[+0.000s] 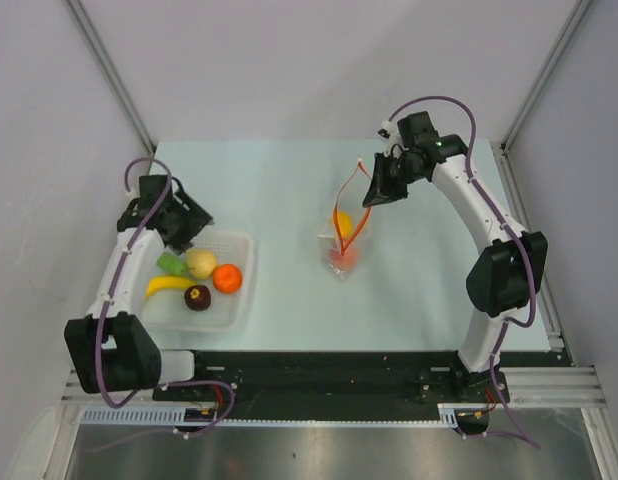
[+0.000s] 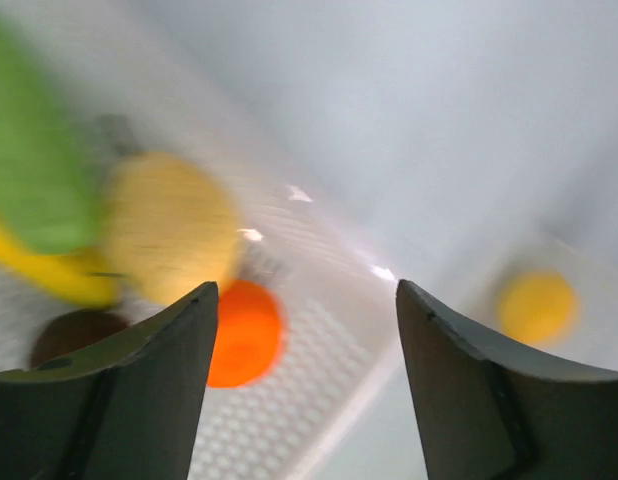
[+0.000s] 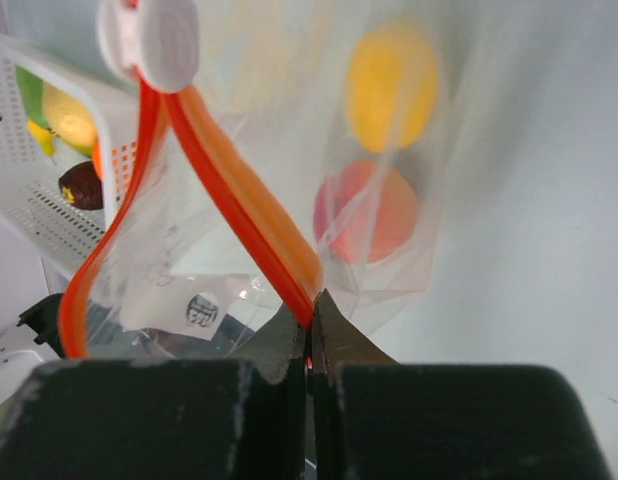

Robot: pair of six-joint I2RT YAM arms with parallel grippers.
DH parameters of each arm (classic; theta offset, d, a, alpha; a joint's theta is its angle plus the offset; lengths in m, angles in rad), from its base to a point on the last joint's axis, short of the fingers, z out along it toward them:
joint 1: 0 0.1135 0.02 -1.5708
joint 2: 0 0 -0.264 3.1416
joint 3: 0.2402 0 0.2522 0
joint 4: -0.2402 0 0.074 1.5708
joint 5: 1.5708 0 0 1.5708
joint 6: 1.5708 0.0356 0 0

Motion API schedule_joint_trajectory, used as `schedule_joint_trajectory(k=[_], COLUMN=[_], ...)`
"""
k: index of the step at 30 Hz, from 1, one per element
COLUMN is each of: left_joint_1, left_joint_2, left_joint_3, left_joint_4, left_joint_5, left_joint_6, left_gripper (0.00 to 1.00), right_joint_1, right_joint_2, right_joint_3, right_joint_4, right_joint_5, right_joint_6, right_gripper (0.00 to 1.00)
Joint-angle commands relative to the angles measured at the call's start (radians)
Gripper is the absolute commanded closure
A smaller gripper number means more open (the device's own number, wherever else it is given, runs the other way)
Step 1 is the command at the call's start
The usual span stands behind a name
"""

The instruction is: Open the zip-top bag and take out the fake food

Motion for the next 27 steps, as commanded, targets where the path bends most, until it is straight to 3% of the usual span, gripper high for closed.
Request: schedule_joint_trajectory(k=[1,3,8,12,15,17,21,27], left_joint_1=[-0.178,-0.303,-0.523,-0.667,-0.716,-0.732,-0.75,-0.78], left_joint_2=[-0.106,-0.099,0.016,0.116,0.188,0.226,0.322,0.417], left_joint_3=[0.022,0.05,0.258,0.38,0.444,0.51,0.591,0.639], left_joint_4=[0.319,0.472,0.588,0.533,0.476,0.365,0.221,0.166], left_joint_5=[0.322,0.413,0.498,0.479,0.453,0.361,0.271,0.211], left_joint_6=[0.013,0.004,0.033,0.082,0.102,0.125,0.155,0.215], left_gripper=[0.29,0.37,0.63,0.76,0.84,0.97,1.0,1.0], right_joint_1=[0.043,0.052,0.08,0.09,0.095,0.095,0.097,0.098], right_joint_2=[-0.004,0.011,0.019,0.005,-0.003,-0.01,-0.023,-0.027], right_joint_3=[0.109,0.149,0.191,0.179,0.157,0.139,0.119,0.108], right_joint_4=[-0.028,-0.041,-0.048,-0.017,0.004,0.026,0.055,0.06], right_joint_5=[-0.01,-0.009,-0.001,-0.007,-0.022,-0.038,-0.059,-0.075], right_joint_6=[0.012,0.015,0.049,0.092,0.119,0.135,0.167,0.181], right_gripper=[1.0,1.0,1.0,1.0,1.0,1.0,1.0,1.0])
